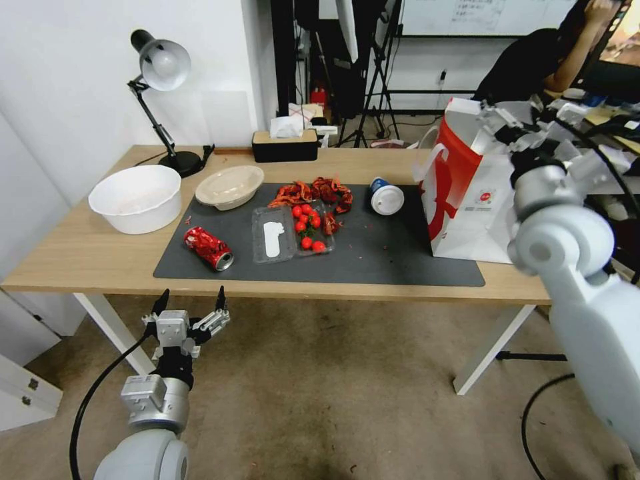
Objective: Pick up the trash from the table and place it into the takeout bag.
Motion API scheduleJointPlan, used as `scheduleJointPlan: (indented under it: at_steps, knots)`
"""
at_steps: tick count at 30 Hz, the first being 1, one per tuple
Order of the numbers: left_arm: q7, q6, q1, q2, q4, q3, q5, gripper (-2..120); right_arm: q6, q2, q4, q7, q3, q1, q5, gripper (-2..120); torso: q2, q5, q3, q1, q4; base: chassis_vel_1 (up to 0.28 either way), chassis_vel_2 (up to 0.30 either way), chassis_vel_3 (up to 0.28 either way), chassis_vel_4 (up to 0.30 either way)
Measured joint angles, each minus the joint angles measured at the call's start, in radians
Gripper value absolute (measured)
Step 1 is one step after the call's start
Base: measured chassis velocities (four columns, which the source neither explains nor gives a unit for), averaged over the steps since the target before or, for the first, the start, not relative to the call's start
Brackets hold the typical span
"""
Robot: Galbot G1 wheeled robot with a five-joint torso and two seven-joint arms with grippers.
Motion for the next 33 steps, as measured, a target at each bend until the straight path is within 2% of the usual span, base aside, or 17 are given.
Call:
scheduleJointPlan:
  at_steps: [2,6,8,9,12,23,33]
  knots:
    - [0.000,0.000,0.000,0.000,0.000,0.001,0.000,100,0.064,0.012,0.054,-0.083,-0.006,-0.113,-0.107,100,0.000,0.0002,0.000,0.000,-0.0002,0.000,0.000,0.000,0.000]
    - [0.000,0.000,0.000,0.000,0.000,0.002,-0.001,100,0.105,0.023,0.078,-0.120,-0.016,-0.179,-0.174,100,0.000,0.0002,0.000,0.000,-0.0001,0.000,0.000,0.000,0.000]
    - [0.000,-0.001,0.000,0.001,0.001,0.003,-0.001,100,0.160,0.053,0.108,-0.153,-0.027,-0.297,-0.278,100,0.000,0.0002,0.000,0.000,-0.0001,0.000,0.000,0.000,0.000]
    - [0.000,-0.001,0.000,0.001,0.001,0.003,-0.001,100,0.160,0.053,0.108,-0.153,-0.027,-0.297,-0.278,100,0.000,0.0002,0.000,0.000,-0.0001,0.000,0.000,0.000,0.000]
    - [0.001,-0.003,0.002,0.001,0.001,0.004,-0.001,100,0.218,0.091,0.116,-0.166,-0.039,-0.413,-0.411,100,0.000,0.0000,0.000,0.000,-0.0001,0.000,0.000,0.000,0.000]
    - [0.001,-0.010,0.010,0.009,0.000,0.005,-0.005,100,0.322,0.209,0.094,-0.107,-0.061,-0.677,-0.672,100,0.000,0.0001,0.000,0.000,-0.0002,0.000,0.000,0.000,0.000]
    - [0.001,-0.014,0.010,0.021,0.000,0.008,-0.008,100,0.376,0.274,0.019,-0.037,-0.072,-0.783,-0.732,100,0.000,0.0001,0.000,0.000,0.0000,0.000,0.000,0.000,0.000]
